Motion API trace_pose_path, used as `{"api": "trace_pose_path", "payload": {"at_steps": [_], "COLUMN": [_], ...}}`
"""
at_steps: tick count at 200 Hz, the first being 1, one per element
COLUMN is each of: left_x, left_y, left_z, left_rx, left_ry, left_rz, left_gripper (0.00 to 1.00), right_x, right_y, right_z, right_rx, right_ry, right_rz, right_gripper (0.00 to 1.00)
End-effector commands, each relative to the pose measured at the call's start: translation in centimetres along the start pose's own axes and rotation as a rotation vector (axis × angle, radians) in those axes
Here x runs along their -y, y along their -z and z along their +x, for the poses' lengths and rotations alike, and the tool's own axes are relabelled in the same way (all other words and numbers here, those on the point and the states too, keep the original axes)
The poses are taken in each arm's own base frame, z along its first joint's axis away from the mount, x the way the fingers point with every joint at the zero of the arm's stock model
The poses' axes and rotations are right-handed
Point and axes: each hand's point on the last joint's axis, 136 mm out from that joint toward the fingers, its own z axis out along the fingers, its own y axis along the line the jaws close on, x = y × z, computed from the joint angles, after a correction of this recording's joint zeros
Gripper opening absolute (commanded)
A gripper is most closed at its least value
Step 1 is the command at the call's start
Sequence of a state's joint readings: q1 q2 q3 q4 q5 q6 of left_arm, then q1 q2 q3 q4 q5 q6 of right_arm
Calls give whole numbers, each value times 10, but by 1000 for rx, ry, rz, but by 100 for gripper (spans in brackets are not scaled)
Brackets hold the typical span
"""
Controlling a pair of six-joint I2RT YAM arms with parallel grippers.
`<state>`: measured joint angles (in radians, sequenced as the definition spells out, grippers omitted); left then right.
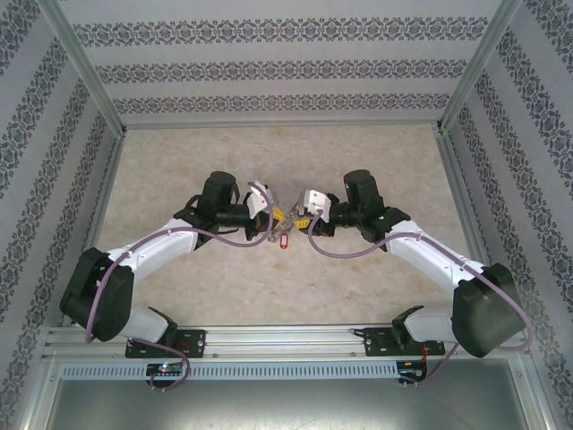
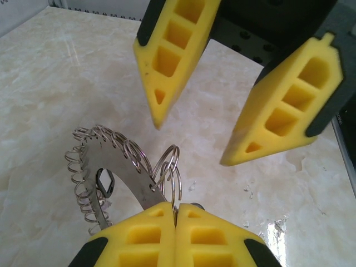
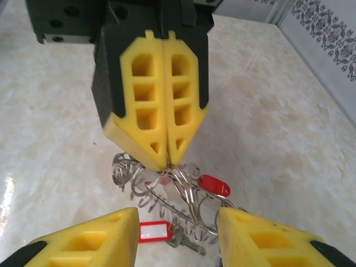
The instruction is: Put the keys on the keyring
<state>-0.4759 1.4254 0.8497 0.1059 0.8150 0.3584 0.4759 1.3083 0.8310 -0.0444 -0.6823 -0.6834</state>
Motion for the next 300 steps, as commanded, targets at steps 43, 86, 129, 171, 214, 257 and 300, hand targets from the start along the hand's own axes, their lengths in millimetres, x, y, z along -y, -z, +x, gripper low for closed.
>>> {"api": "trace_pose_path", "payload": {"at_steps": [43,86,129,171,214,257,300], "left_x": [-1,0,6,-3,-6,-4,5], "left_y": [6,7,12,16,18,16,1], "left_z": [-25,-22,-13,-1,-8,-32,-31], "left_rx": [70,59,21,-28,-34,20,-8], "left_ry": [-75,-79,-111,-110,-104,-80,-55], "left_rz": [14,10,11,-30,-35,12,75], "left_gripper": [0,0,0,0,29,49,48], "right_x": [8,17,15,10,9,13,19], "right_y": [-15,-17,-10,-2,-1,-4,-7], "right_z": [-1,-2,-4,-5,-8,-10,-10], "right_rx": [-33,-49,-20,12,30,14,-15], "right_ry": [66,88,71,74,83,99,89], "right_rz": [-14,7,-19,-55,-68,-54,-23], "right_gripper": [30,5,0,0,0,0,0]}}
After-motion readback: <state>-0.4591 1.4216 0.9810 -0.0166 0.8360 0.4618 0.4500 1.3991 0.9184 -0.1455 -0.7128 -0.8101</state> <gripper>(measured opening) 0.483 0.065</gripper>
